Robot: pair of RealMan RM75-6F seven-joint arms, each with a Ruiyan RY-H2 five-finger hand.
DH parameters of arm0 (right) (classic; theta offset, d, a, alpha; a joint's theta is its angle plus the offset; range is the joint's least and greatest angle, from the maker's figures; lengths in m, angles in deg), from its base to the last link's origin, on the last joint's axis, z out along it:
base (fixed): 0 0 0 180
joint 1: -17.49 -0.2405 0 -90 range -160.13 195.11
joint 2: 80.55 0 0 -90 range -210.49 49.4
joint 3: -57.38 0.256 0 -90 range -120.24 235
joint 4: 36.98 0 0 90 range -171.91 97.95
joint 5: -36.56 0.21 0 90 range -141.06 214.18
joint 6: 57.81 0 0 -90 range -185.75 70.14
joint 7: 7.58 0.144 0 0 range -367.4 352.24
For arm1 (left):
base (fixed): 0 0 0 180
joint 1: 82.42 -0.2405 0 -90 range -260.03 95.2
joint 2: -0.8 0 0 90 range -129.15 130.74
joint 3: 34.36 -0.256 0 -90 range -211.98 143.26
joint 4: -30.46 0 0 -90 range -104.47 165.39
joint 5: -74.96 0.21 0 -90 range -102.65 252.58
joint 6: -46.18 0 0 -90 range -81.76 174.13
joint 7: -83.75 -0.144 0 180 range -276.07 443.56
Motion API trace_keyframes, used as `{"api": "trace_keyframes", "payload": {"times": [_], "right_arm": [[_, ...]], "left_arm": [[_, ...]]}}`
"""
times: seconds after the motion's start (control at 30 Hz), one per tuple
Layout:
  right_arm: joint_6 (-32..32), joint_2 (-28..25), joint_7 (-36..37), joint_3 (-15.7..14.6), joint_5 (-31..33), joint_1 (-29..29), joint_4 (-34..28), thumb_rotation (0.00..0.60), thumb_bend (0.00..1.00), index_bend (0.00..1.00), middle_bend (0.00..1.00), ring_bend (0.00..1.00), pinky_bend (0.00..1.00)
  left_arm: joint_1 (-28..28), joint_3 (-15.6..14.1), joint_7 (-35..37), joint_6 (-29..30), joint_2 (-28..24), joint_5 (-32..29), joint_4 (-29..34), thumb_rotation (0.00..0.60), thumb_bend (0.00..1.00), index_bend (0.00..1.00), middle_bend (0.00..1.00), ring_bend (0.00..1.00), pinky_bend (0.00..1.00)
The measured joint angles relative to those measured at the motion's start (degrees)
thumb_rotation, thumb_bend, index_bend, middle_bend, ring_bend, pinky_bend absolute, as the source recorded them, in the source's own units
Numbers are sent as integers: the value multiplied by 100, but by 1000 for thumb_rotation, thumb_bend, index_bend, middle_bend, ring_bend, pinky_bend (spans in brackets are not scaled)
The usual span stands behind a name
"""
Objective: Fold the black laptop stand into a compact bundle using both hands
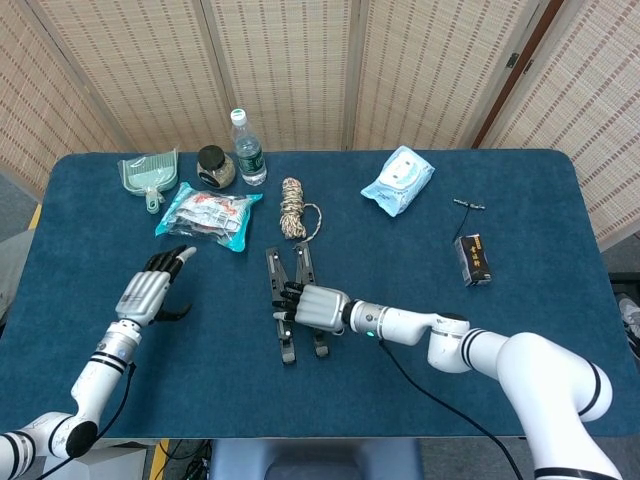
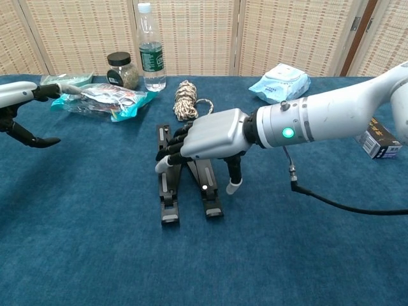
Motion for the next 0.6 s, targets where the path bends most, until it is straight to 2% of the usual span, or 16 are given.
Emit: {"api": "trace_keyframes", "payload": {"times": [0.3, 0.6], "right_arm": [[183, 88, 241, -56, 20, -302, 129, 600, 32, 0, 0, 0, 0], [555, 39, 422, -175, 147, -574, -11, 600, 37, 0, 0, 0, 0]], "left_arm": [[-60, 6, 142, -16, 30, 56, -125, 600, 303, 33, 0, 0, 0], [-102, 4, 228, -31, 25, 120, -163, 600, 303, 33, 0, 0, 0]]}}
